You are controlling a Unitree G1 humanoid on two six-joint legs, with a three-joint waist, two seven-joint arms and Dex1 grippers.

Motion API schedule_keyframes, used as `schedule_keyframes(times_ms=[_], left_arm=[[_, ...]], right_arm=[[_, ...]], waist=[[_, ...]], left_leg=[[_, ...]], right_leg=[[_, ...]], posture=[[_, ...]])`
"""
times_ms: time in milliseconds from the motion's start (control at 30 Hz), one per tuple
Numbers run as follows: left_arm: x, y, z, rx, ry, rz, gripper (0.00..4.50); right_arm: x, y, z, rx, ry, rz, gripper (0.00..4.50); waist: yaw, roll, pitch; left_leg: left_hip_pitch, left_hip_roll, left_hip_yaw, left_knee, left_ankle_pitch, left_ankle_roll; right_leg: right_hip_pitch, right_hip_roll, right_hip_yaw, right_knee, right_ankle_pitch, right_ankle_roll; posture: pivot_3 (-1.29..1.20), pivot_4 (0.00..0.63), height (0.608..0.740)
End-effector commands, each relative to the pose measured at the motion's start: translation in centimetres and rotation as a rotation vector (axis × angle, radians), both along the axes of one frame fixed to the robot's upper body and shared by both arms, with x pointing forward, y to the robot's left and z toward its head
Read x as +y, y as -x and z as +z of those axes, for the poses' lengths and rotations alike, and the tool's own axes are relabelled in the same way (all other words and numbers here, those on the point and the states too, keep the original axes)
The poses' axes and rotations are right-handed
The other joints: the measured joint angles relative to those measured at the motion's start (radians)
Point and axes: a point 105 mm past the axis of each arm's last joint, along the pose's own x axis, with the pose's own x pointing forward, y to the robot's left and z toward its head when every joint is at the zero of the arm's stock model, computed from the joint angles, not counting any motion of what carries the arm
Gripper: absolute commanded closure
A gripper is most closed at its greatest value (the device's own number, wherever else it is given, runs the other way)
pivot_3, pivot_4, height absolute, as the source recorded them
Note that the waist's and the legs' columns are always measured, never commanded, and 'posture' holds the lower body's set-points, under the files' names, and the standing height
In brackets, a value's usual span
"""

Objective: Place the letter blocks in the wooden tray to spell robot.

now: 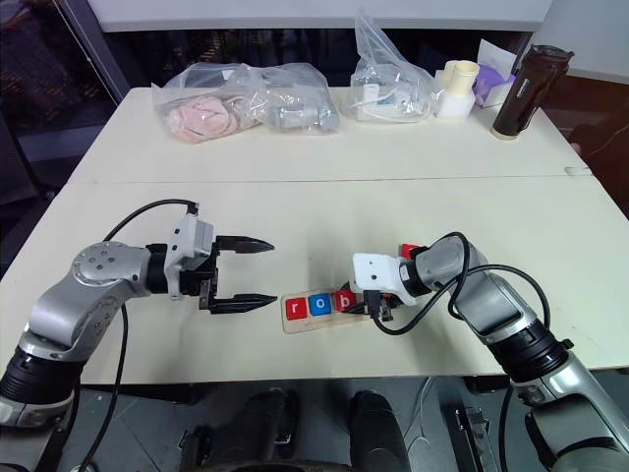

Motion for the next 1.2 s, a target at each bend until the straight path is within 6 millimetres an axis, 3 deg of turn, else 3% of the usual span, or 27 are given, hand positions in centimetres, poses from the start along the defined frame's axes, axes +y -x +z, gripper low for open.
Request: schedule_keyframes(times_ms=[33, 533, 567, 700, 833, 967, 1200], left_arm=[[0.0, 0.3, 1.2, -0.049, 0.014, -0.006, 0.0], [-0.2, 0.2, 1.4, -0.056, 0.019, -0.002, 0.0], [-0.2, 0.1, 1.4, -0.056, 0.019, -0.002, 0.0], [-0.2, 0.1, 1.4, -0.056, 0.019, -0.001, 0.0], [-0.3, 0.0, 1.3, -0.056, 0.02, 0.0, 0.0], [-0.3, 0.1, 1.3, -0.054, 0.022, -0.001, 0.0], [-0.4, 0.0, 1.4, -0.056, 0.023, -0.003, 0.0]], right_arm=[[0.4, -0.2, 1.0, -0.031, -0.011, 0.017, 3.37], [0.9, -0.2, 0.8, -0.026, -0.016, 0.027, 3.37], [0.9, -0.2, 0.9, -0.026, -0.017, 0.027, 2.31], [1.1, -0.1, 1.2, -0.025, -0.024, 0.03, 0.3], [1.3, -0.2, 2.1, -0.034, -0.051, 0.022, 0.3], [0.4, -1.5, 3.8, -0.096, -0.078, -0.047, 0.3], [-2.6, -4.1, 3.0, -0.196, -0.012, -0.148, 0.3]], waist=[[0.0, 0.0, 0.0], [0.0, 0.0, 0.0], [0.0, 0.0, 0.0], [0.0, 0.0, 0.0], [0.0, 0.0, 0.0], [0.0, 0.0, 0.0], [0.0, 0.0, 0.0]], left_leg=[[0.0, 0.0, 0.0, 0.0, 0.0, 0.0], [0.0, 0.0, 0.0, 0.0, 0.0, -0.001], [0.0, 0.0, 0.0, 0.0, 0.0, -0.001], [0.0, 0.0, 0.0, 0.0, 0.0, -0.001], [0.0, 0.0, 0.0, 0.0, 0.0, -0.001], [0.0, 0.0, 0.0, 0.0, 0.0, -0.001], [0.0, 0.0, 0.0, 0.0, 0.0, -0.001]], right_leg=[[0.0, 0.0, 0.0, 0.0, 0.0, 0.0], [0.0, 0.0, 0.0, 0.0, 0.0, 0.0], [0.0, 0.0, 0.0, 0.0, 0.0, 0.0], [0.0, 0.0, 0.0, 0.0, 0.0, 0.0], [0.0, 0.0, 0.0, 0.0, 0.0, 0.0], [0.0, 0.0, 0.0, 0.0, 0.0, 0.0], [0.0, 0.002, 0.0, 0.0, 0.0, 0.0]], posture=[[0.0, 0.15, 0.74], [0.0, 0.15, 0.74], [0.0, 0.15, 0.74], [0.0, 0.15, 0.74], [0.0, 0.15, 0.74], [0.0, 0.15, 0.74], [0.0, 0.15, 0.74]])
